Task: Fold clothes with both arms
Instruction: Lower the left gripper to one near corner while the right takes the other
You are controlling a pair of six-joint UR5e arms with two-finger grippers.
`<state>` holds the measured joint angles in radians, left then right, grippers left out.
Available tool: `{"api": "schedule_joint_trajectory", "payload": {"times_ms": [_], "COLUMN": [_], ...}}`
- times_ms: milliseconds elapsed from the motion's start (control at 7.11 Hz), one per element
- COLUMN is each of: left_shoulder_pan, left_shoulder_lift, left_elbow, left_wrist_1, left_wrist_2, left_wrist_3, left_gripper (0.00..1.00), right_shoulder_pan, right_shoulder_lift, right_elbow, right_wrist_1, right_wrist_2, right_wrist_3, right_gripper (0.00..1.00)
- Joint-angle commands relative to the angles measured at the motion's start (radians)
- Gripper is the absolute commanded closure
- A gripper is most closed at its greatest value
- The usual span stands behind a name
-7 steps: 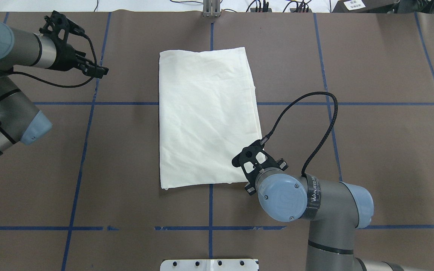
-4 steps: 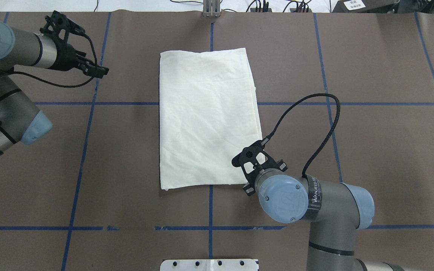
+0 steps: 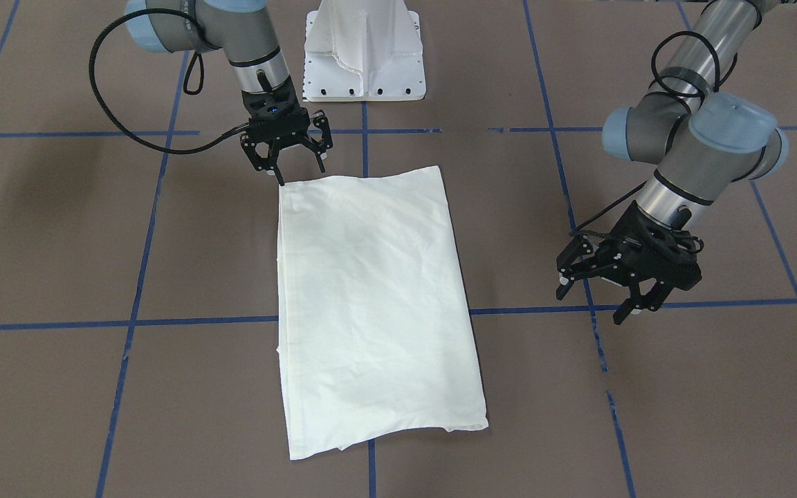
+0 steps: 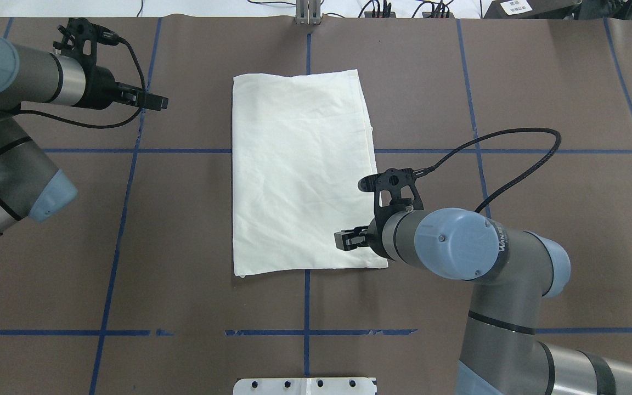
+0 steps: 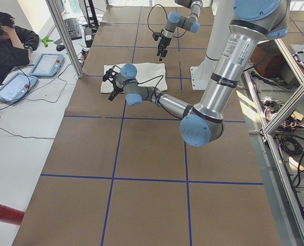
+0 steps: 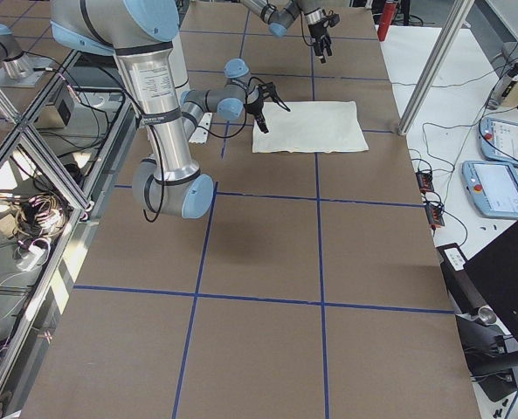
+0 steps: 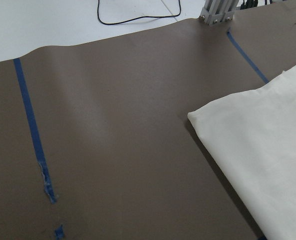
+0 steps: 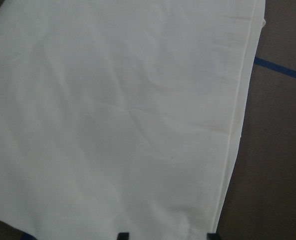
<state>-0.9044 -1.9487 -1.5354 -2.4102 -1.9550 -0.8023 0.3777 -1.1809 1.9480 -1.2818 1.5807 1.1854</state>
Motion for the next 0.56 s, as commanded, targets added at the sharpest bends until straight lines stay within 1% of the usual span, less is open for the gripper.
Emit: {"api": "schedule_joint_trajectory", "payload": {"times_ms": [0, 141, 281, 422], "left_shoulder_pan": [0.091, 0.161, 0.273, 0.401], "left_shoulder_lift": [0.118, 0.169, 0.195, 0.194], "left_elbow": [-0.198, -0.295, -0.349, -0.350], "left_wrist_1": [-0.004, -0.006, -0.004, -0.004], "left_wrist_2": [0.013, 0.027, 0.156, 0.303], "left_wrist_3": [-0.297, -0.492, -0.629, -0.778], "left_gripper": [0.00, 0.00, 0.00, 0.01], "right_shoulder_pan": [0.050, 0.052, 0.052, 0.059], "right_shoulder_lift": [-0.031, -0.037, -0.043, -0.052], "right_elbow": [0.009, 0.012, 0.011, 0.006], "right_wrist_1": [0.157, 0.165, 0.159, 0.150], "right_wrist_2": [0.035, -0.014, -0.075, -0.088], "right_wrist_3": [0.312, 0.482, 0.543, 0.606], "right_gripper": [0.01, 0.01, 0.01, 0.01]}}
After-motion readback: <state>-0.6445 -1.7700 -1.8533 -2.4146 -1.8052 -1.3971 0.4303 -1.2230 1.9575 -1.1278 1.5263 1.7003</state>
